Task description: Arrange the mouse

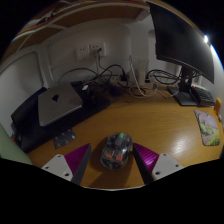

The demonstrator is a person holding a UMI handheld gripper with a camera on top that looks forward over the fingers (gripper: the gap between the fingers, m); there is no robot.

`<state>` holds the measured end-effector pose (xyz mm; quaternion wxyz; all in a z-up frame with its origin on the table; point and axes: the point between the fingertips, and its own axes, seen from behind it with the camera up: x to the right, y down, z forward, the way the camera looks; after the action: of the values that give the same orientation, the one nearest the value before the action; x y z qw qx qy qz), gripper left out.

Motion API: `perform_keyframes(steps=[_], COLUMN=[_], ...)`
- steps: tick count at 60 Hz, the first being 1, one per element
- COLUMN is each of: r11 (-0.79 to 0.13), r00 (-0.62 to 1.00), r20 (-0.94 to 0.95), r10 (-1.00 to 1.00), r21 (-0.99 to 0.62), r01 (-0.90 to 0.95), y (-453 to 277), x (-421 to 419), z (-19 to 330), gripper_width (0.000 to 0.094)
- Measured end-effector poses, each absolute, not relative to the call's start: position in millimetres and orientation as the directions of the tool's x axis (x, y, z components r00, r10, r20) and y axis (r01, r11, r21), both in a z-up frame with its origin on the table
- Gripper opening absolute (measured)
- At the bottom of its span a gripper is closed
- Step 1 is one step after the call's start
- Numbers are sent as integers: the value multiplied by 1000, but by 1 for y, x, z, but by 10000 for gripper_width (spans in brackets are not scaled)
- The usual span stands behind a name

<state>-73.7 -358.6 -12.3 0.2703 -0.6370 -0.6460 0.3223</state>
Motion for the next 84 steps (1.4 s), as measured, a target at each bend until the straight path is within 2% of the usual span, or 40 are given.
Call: perform_keyframes(steps=[7, 10, 14, 18, 33, 41, 49, 56, 60, 69, 78, 84], r11=[-17, -11, 7, 23, 67, 7, -12, -8, -18, -35, -37, -57], r00=[-45, -45, -44, -39, -109, -91, -57, 21, 87, 143, 152, 156], r20=[-60, -53, -29, -3, -8, -65, -54, 5, 38, 61, 77, 60], r10=[997, 998, 999, 999, 994, 994, 997, 1000, 995, 988, 985, 986], r21=[-758, -756, -756, -761, -742, -775, -823, -831, -827, -810, -773, -757], r01=[652, 655, 654, 649, 667, 632, 568, 557, 561, 585, 633, 651], y=[-360, -360, -357, -353, -356, -326, -239, -123, -56, 57, 114, 129], x=[-85, -88, -91, -93, -95, -103, -116, -121, -117, -107, -96, -92], z=[-13, -13, -14, -15, -11, 39, 104, 125, 118, 71, 13, -10], gripper_width=[857, 822, 711, 483, 422, 422, 421, 419, 419, 421, 423, 423])
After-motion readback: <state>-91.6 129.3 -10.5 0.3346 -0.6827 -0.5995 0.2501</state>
